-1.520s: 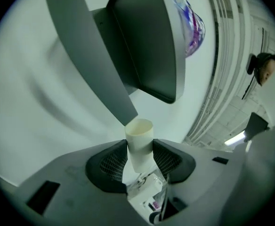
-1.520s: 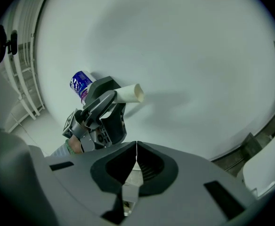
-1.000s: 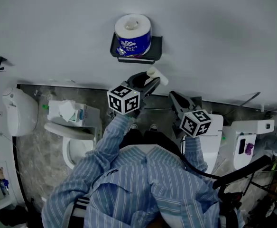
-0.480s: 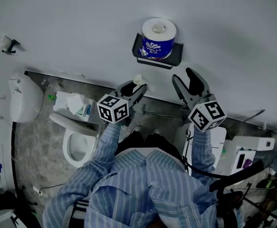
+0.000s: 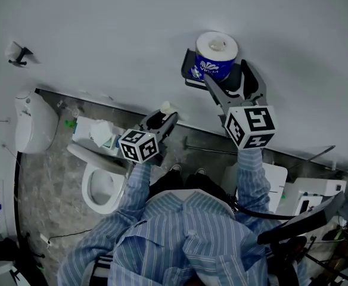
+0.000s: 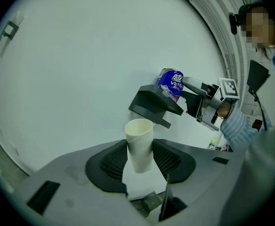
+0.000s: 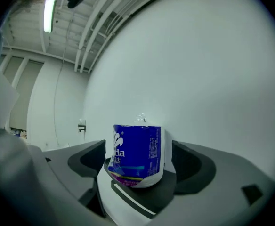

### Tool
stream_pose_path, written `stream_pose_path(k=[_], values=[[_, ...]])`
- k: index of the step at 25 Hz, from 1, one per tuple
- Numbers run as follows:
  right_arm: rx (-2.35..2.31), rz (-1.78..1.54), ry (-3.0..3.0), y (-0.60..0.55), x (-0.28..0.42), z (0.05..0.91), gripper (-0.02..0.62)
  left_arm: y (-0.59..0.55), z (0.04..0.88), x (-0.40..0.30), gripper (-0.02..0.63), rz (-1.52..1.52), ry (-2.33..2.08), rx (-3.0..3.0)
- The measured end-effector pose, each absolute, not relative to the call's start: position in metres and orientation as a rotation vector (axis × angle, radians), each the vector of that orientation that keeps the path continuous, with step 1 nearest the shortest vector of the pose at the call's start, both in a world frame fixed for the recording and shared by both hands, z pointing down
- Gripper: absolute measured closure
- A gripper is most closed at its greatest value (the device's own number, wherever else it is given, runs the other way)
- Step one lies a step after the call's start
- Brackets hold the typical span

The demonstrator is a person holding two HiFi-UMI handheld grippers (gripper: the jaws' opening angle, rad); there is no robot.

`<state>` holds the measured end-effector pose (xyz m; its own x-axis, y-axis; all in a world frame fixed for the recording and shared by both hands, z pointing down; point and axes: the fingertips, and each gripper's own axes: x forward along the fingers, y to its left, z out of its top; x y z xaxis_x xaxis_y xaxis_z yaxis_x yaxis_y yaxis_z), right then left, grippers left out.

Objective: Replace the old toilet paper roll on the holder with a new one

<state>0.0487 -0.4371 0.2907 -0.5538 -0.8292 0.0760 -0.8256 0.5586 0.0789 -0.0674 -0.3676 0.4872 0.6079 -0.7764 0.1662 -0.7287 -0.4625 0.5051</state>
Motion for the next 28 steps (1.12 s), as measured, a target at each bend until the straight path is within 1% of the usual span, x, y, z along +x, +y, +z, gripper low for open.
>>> stream_pose_path(k=[7, 20, 23, 28], values=[[1.483, -0.062, -2.43, -0.466, 0.03, 0.302, 0.173, -0.367, 0.493, -0.068, 0.434, -0.13, -1.163, 2.285], [1.532, -0.093, -2.478, -0.465, 0.028, 0.299, 0.172, -0.365, 0.496, -0.068, 0.434, -0.136, -1.107, 2.285], [1.531, -0.043, -2.512, -0.463, 0.03, 0.297, 0.173, -0.364, 0.496, -0.065, 0.434, -0.13, -1.09, 2.291], [1.539, 0.164, -2.645, -0.452, 0.039, 0.288, 0.173, -0.362, 0.497, -0.058, 0.434, -0.118, -1.053, 2.306]])
